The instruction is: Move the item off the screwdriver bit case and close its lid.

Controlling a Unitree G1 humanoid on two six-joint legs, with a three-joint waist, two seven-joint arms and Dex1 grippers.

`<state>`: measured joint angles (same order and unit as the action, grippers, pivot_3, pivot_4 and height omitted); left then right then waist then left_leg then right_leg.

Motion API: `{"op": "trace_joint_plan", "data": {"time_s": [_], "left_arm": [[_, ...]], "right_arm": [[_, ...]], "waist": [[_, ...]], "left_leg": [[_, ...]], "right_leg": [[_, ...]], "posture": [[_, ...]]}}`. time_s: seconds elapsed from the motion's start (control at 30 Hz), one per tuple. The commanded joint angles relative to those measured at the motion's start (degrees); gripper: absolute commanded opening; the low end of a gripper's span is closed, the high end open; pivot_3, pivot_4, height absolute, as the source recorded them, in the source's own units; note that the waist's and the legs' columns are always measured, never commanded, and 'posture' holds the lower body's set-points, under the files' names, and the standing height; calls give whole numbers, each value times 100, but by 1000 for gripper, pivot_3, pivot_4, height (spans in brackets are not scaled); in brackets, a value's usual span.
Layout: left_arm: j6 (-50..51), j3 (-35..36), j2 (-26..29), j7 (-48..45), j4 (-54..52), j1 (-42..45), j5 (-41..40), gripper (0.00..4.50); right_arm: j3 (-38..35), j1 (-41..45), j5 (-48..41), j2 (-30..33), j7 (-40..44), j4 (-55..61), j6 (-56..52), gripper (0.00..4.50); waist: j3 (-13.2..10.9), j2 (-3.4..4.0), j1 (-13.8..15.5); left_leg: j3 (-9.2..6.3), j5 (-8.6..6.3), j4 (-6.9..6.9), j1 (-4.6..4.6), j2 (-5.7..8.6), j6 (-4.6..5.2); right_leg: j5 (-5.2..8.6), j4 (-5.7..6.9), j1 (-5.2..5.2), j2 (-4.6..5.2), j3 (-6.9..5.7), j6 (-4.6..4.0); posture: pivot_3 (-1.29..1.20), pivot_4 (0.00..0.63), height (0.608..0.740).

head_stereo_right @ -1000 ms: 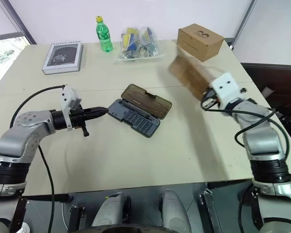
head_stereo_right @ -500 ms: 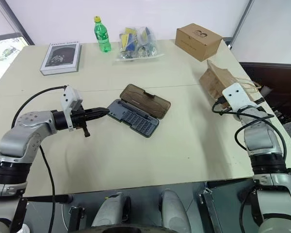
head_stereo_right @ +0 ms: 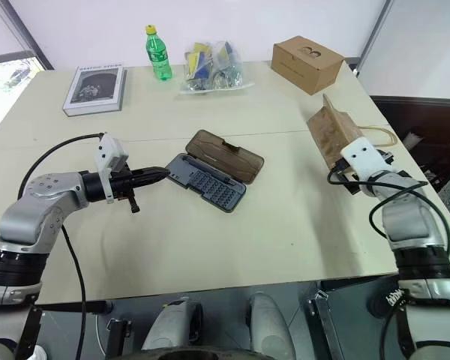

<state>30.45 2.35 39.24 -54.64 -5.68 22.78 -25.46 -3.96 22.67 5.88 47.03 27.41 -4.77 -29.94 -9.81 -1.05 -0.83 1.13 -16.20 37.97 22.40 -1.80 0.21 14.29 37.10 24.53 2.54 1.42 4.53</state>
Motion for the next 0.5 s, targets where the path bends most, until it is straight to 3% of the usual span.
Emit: {"op": "trace_joint_plan", "data": {"time_s": [0.03,0.27,0.5], "left_arm": [[-76,54,47,-29,-95,54,2,0],[-161,-7,43,-117,111,193,59,0],[-315,-82,20,-170,291,320,183,0]], "right_arm": [[-633,78,-540,293,503,1322,-633,4235],[-190,432,-1310,-6,1080,2486,-1481,4235],[839,982,-1062,-346,1159,1897,-1068,4235]], "waist": [[-1,2,-4],[-1,1,-8],[-2,1,5]], "left_leg": [[0,0,0,0,0,0],[-3,0,0,-3,-3,0],[-1,0,1,1,1,0]], "right_leg": [[0,-1,0,0,0,0],[0,0,0,-7,0,0],[1,-2,0,0,-1,-1]], "posture": [[0,150,740],[0,150,740],[0,150,740]]}}
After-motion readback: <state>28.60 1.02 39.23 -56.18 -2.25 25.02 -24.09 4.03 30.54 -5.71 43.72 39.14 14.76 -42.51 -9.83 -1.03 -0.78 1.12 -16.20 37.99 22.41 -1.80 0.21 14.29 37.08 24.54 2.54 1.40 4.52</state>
